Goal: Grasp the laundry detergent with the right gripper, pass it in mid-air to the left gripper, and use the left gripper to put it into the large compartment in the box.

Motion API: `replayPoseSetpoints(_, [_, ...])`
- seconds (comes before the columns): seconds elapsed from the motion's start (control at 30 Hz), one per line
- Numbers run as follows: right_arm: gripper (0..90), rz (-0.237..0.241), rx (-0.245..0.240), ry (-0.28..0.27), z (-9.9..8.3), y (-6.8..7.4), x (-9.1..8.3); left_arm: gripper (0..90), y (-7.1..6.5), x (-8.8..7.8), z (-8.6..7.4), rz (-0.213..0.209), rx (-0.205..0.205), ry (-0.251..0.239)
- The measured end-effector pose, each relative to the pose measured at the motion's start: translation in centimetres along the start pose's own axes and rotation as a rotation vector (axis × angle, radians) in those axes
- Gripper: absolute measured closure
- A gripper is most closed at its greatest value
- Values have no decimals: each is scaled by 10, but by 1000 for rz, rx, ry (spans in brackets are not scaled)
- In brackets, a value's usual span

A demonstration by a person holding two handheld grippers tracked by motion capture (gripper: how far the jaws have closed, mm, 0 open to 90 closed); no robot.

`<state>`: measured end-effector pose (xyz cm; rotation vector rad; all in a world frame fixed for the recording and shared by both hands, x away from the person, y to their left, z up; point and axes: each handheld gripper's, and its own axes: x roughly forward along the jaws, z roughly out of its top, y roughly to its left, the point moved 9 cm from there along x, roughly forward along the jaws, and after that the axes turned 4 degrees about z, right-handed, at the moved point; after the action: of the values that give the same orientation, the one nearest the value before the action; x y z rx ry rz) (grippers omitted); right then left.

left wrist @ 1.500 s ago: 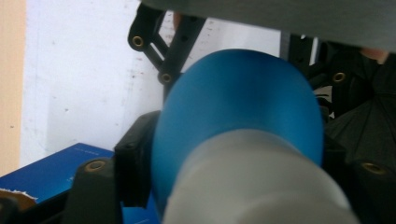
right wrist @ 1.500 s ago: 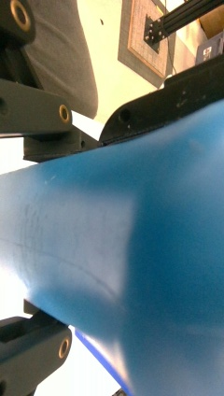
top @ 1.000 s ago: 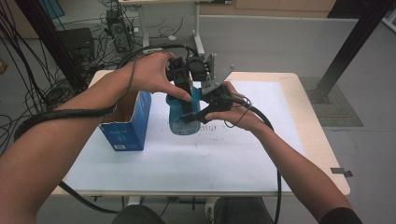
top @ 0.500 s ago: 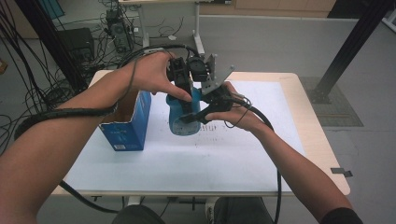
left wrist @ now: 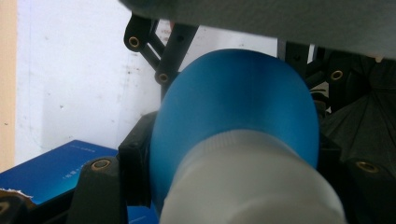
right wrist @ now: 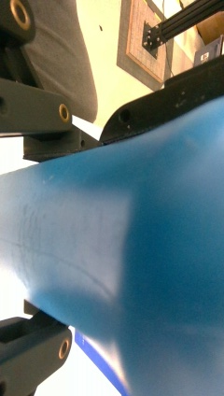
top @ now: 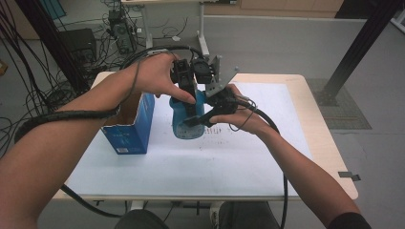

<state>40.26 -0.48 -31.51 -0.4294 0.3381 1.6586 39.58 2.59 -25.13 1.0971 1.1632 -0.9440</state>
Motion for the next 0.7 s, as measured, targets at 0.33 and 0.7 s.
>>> replayPoseSetpoints(0.33, [432,3,3,2,-1,-1,0,369,1,1,0,2,-1,3])
replayPoseSetpoints(0.7, [429,9,-4,-11,0,-1,3,370,1,1,-1,3,-1,8])
